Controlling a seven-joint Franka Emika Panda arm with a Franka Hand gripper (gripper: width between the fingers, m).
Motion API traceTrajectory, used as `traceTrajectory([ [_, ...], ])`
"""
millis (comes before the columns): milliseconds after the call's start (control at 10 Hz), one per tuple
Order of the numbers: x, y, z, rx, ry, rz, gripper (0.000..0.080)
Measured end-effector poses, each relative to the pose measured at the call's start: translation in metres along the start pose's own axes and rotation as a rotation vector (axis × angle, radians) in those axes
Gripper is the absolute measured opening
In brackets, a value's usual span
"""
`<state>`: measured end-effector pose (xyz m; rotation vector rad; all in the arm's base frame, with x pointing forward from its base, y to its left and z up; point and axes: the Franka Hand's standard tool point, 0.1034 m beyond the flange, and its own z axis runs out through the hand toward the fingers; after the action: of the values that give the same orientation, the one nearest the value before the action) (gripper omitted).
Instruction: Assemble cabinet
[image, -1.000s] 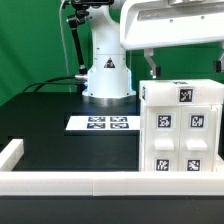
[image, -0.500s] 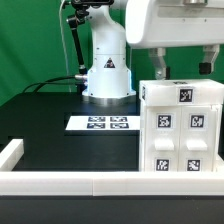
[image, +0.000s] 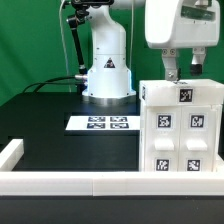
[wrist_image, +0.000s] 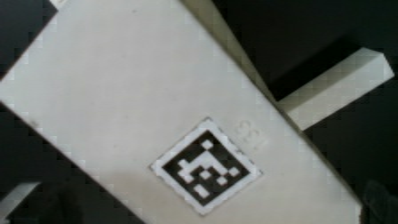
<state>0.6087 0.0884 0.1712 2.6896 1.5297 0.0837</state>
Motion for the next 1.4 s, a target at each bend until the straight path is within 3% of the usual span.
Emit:
traceTrajectory([
  [200, -0.001, 0.0, 0.001, -0.011, -0.026, -0.217, 0.0797],
  [600, -0.005, -0.001, 0.013, -0.009, -0.07, -0.508, 0.0797],
  [1000, -0.006, -0.002, 0.025, -0.002, -0.088, -0.521, 0.0797],
  [1100, -0.007, -0.002, 0.025, -0.001, -0.088, -0.519, 0.0706],
  [1200, -0.007, -0.002, 0.025, -0.001, -0.088, -0.514, 0.0706],
  [1300, -0.007, -0.002, 0.025, -0.002, -0.089, -0.486, 0.0558],
  [1400, -0.007, -0.002, 0.025, -0.002, -0.089, -0.486, 0.0558],
])
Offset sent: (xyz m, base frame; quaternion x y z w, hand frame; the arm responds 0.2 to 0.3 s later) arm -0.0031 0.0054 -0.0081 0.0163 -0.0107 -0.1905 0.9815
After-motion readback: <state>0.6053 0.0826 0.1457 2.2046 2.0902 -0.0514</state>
